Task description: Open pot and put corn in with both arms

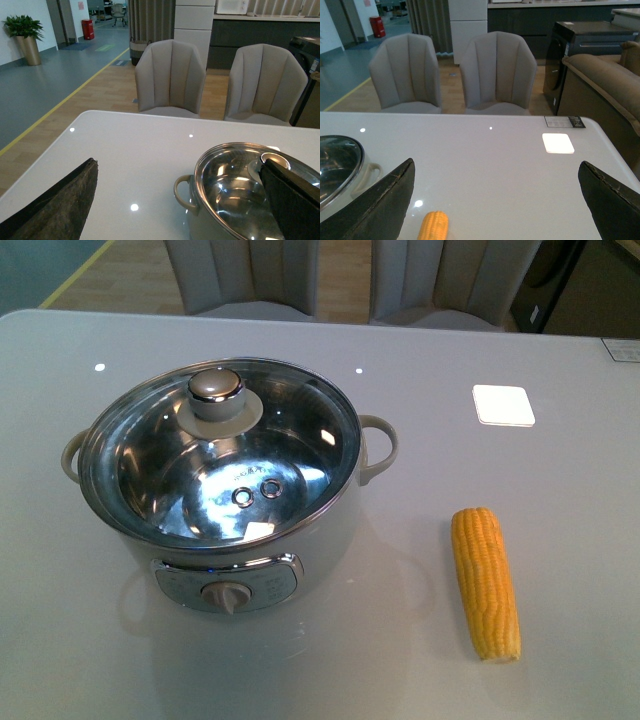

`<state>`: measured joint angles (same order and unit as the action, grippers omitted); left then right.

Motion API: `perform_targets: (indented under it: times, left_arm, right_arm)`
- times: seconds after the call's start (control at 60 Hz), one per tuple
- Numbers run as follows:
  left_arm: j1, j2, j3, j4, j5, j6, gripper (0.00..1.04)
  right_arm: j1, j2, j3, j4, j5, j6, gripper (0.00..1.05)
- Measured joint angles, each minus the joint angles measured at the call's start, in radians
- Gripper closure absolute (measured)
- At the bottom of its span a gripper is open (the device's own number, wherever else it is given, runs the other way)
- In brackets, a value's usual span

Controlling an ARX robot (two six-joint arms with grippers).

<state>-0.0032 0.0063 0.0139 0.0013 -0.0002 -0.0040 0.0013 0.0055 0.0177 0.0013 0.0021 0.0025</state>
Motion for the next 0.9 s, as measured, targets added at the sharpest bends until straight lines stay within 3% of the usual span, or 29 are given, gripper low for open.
perform_targets:
  times: [0.75, 0.833, 0.899]
  left_arm:
    - [0.000, 0.000, 0.000, 0.000, -0.001, 0.000, 0.07]
    - [-0.088, 0.122, 0.063, -0.148, -0.272, -0.097, 0.07]
    - [-0.112, 0.232, 0.084, -0.127, -0.352, -0.132, 0.07]
  right_arm:
    - [0.000, 0.000, 0.000, 0.000, 0.000, 0.000, 0.09]
    - [0.000, 0.000, 0.000, 0.000, 0.001, 0.000, 0.09]
    - [0.000, 0.000, 0.000, 0.000, 0.000, 0.000, 0.09]
